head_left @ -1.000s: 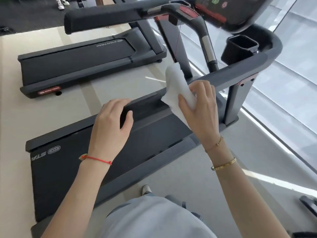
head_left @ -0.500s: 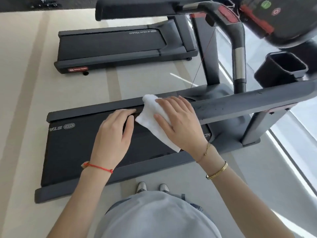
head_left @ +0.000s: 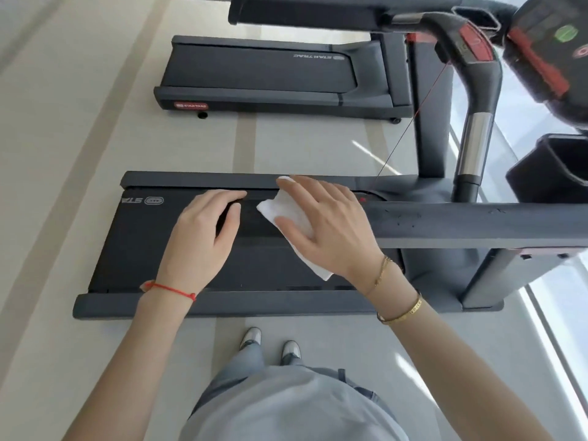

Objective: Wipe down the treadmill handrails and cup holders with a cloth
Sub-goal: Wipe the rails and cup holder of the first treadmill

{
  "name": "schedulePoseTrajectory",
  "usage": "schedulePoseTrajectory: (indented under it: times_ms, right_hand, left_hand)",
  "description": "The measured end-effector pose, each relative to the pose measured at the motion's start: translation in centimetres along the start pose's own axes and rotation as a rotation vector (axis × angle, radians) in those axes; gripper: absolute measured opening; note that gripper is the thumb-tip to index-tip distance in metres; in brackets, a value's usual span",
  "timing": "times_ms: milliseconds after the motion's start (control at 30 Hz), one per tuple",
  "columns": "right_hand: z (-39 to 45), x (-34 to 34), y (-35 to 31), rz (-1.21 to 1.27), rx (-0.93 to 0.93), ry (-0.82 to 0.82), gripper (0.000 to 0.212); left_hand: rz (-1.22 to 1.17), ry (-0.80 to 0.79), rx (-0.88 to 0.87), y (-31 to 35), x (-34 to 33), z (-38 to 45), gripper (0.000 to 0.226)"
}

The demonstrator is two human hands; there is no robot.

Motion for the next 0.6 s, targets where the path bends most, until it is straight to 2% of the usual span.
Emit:
schedulePoseTrajectory:
  times_ms: [233, 433, 533, 600]
  right_hand:
    - [-1.2, 2.1, 3.5, -0.099, -0.207, 0.015, 0.052]
    - [2.5, -1.5, -2.3, -0.138, -0.050, -0.114, 0.046]
    - [1.7, -1.2, -2.0, 0.038, -0.003, -0.043, 0.034]
    - [0.4, -0.3, -0.7, 0.114, -0.018, 0.005, 0.036]
  left_hand:
    - [0.007, 0.026, 0.030, -0.3, -0.1, 0.0, 0.028]
    - [-0.008, 0.011, 0.044, -1.5, 0.4, -0.4, 0.032]
    - [-0.027, 0.000, 0.059, -2.0, 0.6, -0.5, 0.032]
    - [-0.042, -0.011, 0.067, -2.3, 0.8, -0.5, 0.032]
Point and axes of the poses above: each hand's wrist, its own z-axis towards the middle knuckle, its own x-axis out of the back of the hand, y = z × x, the point moved 1 cm from there along z, towards the middle knuckle, and after that the axes turned 9 degrees about z, right-handed, at the moved point
